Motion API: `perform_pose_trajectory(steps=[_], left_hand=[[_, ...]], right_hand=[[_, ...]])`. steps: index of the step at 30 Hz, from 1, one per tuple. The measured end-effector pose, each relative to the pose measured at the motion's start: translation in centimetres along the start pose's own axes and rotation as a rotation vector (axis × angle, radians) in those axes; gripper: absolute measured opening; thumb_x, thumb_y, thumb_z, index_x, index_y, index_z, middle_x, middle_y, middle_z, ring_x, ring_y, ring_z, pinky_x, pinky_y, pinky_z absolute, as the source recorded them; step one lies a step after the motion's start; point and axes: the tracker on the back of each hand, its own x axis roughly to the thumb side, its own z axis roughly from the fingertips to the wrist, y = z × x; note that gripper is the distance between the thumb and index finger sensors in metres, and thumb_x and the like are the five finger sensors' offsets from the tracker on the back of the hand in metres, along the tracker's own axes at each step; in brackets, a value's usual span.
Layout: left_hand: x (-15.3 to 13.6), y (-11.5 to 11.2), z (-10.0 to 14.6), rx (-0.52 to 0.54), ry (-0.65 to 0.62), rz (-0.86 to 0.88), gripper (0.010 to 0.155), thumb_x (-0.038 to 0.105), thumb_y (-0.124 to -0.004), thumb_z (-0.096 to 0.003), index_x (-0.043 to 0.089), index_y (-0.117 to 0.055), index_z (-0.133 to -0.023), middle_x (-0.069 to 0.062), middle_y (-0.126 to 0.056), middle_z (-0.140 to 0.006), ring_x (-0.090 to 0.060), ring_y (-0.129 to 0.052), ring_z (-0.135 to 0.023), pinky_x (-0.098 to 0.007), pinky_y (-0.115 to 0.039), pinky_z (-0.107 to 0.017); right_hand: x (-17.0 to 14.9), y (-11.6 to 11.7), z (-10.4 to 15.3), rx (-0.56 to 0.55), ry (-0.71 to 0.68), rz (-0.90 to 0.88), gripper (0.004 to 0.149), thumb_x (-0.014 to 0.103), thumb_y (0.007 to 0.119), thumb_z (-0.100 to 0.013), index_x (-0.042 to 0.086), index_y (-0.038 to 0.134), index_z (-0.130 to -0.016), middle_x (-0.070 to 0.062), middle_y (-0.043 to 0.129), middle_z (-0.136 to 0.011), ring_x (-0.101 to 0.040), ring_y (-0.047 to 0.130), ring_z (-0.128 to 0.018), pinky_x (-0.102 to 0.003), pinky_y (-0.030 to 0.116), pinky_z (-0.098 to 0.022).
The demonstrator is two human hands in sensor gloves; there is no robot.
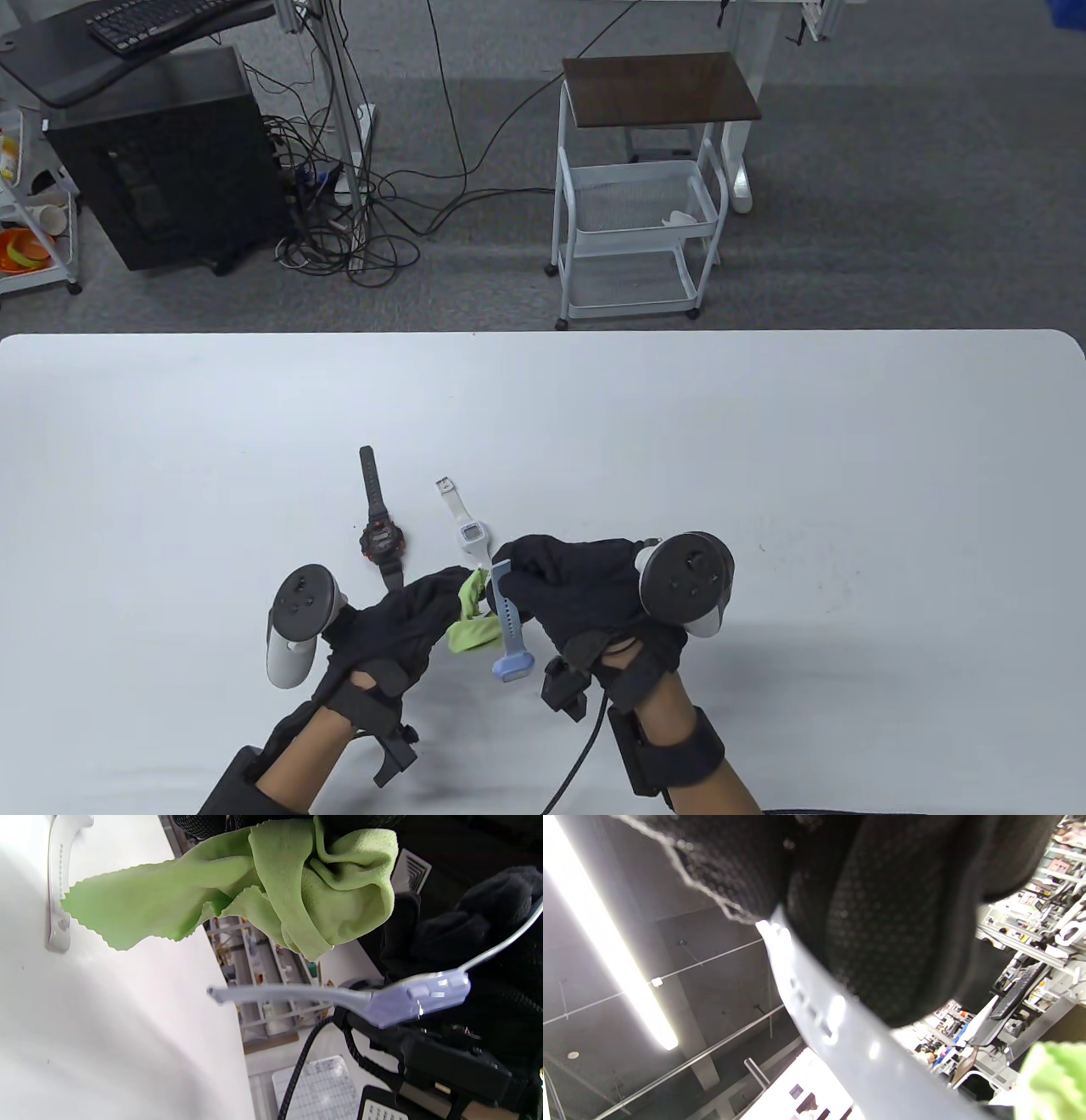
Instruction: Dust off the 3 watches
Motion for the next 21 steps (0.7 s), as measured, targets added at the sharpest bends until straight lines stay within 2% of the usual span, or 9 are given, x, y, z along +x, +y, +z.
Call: perform_pose_trajectory(steps=[6,14,21], left_hand=[[-0.2,-1.5,-0.3,-0.108,-0.011,0.108,0.046,0.045,-0.059,-0.0624,0.016,-0.065,-0.098,-0.009,-0.059,-0.113,-0.046,-0.049,-0.111,-0.068,-0.035,-0.076],[-0.9,-2.1,-0.5,-0.139,-0.014,0.273,0.047,0.046,-0.056,-0.0622,0.016,-0.062,-0.098,-0.011,-0.06,-0.112,-0.043,-0.059,-0.108,-0.066,-0.041,-0.077],[-1.4,-3.0,-0.7,-0.21,0.004,0.363,0.048,0.046,-0.054,-0.0622,0.017,-0.058,-0.1,-0.011,-0.058,-0.113,-0.041,-0.064,-0.106,-0.064,-0.045,-0.078]], right_hand=[[-0.8,-0.2,0.1,-0.066,0.013,0.039,0.038,0.038,0.082,-0.037,0.016,0.091,-0.066,-0.009,0.109,-0.044,-0.021,0.112,-0.022,-0.054,0.078,-0.044],[-1.4,-1.8,0.5,-0.184,0.052,0.123,0.038,0.038,0.081,-0.038,0.015,0.089,-0.067,-0.009,0.108,-0.045,-0.02,0.112,-0.022,-0.054,0.078,-0.044],[-1.7,-1.7,0.8,-0.241,0.057,0.153,0.038,0.038,0.08,-0.038,0.015,0.088,-0.068,-0.008,0.107,-0.044,-0.018,0.112,-0.021,-0.053,0.078,-0.044]])
